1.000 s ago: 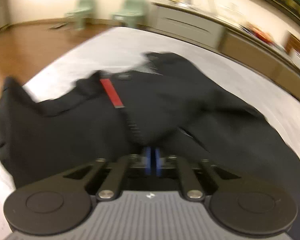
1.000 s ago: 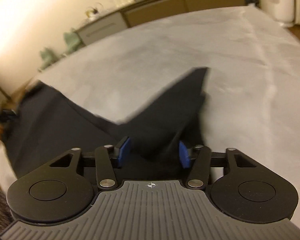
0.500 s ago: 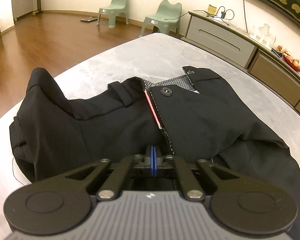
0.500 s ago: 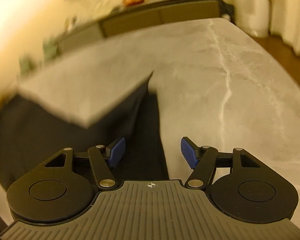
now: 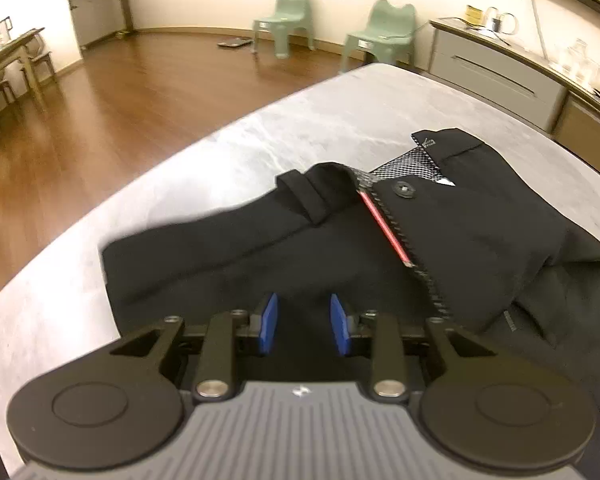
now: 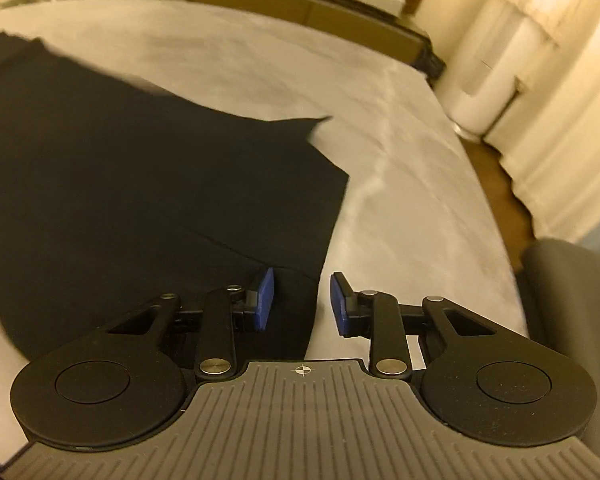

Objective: Fold clothes

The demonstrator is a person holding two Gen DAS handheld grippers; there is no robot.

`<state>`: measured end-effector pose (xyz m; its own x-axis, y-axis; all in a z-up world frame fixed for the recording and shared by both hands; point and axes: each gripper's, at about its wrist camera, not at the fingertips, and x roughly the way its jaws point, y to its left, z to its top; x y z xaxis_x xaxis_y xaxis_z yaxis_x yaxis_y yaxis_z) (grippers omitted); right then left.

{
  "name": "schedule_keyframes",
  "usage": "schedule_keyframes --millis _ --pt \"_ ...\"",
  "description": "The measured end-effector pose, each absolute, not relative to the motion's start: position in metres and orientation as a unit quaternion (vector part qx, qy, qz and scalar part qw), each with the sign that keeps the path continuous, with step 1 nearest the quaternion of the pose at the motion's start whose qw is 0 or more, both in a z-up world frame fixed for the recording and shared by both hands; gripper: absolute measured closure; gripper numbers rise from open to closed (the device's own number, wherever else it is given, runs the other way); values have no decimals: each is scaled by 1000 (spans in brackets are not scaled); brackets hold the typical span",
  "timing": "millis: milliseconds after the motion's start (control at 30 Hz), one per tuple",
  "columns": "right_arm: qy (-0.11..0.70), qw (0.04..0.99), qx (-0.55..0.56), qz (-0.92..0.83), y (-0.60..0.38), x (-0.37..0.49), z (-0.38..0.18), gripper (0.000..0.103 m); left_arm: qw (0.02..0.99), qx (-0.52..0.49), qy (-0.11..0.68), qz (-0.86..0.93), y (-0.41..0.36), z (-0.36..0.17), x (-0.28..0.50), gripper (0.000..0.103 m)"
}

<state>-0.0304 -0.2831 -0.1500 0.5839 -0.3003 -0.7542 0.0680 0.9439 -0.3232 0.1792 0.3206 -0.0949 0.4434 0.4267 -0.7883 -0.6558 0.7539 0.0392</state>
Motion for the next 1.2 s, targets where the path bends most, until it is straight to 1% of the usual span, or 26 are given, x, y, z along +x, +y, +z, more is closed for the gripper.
schedule_keyframes --millis 67,133,200,267,300,333,367,400,467,533,600,667,700,733,800,833,867,933,967,1000,1033,1133,1167,1200 --pt "450 871 -143 -134 -286 -36 -149 73 848 -137 413 303 309 -88 169 74" --pt "441 873 -142 -156 -291 -39 -144 73 863 -131 404 273 297 -82 164 71" --pt "403 890 -126 -169 -294 -39 -129 70 877 -125 395 242 285 -76 160 62" --pt "367 913 -93 -153 -294 -36 -115 60 890 -113 392 205 275 -73 162 58" --pt "368 916 -81 -140 -294 -30 -116 48 894 -102 393 191 273 -74 166 58" --pt "375 915 -76 -128 -292 -24 -120 40 897 -82 393 185 271 -75 172 57" --pt "382 914 -70 -117 -291 -17 -124 38 900 -63 393 179 269 -76 178 51" --pt "391 910 -73 -114 -292 -7 -129 33 902 -44 393 173 267 -78 185 45" --pt "403 902 -89 -125 -294 10 -139 29 908 4 393 148 260 -82 199 39" --pt "407 901 -70 -133 -303 23 -147 20 911 52 392 117 255 -88 212 38" --pt "411 900 -38 -138 -315 36 -152 19 908 87 398 95 249 -95 221 35" --pt "414 901 0 -131 -324 41 -153 28 904 121 403 75 242 -102 229 33" --pt "415 901 19 -126 -328 43 -154 37 902 139 401 79 241 -106 234 36" --pt "416 900 26 -126 -330 46 -155 40 904 146 395 80 242 -106 241 42" --pt "417 899 22 -131 -333 54 -156 40 906 148 383 103 251 -100 263 84" --pt "417 899 17 -135 -333 56 -155 40 908 141 369 137 259 -96 277 86" --pt "417 898 12 -141 -332 58 -155 40 915 118 344 172 270 -89 287 83" --pt "418 896 9 -150 -331 62 -153 39 927 51 302 214 295 -80 298 74" --pt "419 895 4 -155 -330 65 -153 37 930 18 288 229 307 -78 302 61" --pt "420 893 -4 -160 -328 69 -154 32 930 -14 275 242 318 -76 305 51" --pt "420 892 -14 -165 -327 72 -155 26 929 -30 279 243 323 -78 304 49" --pt "414 893 -31 -175 -325 76 -151 24 933 -24 317 168 321 -80 292 47" --pt "409 895 -31 -178 -326 76 -148 24 935 11 330 130 314 -79 284 45" --pt "404 896 -30 -180 -326 76 -145 24 934 47 342 92 306 -78 275 38"
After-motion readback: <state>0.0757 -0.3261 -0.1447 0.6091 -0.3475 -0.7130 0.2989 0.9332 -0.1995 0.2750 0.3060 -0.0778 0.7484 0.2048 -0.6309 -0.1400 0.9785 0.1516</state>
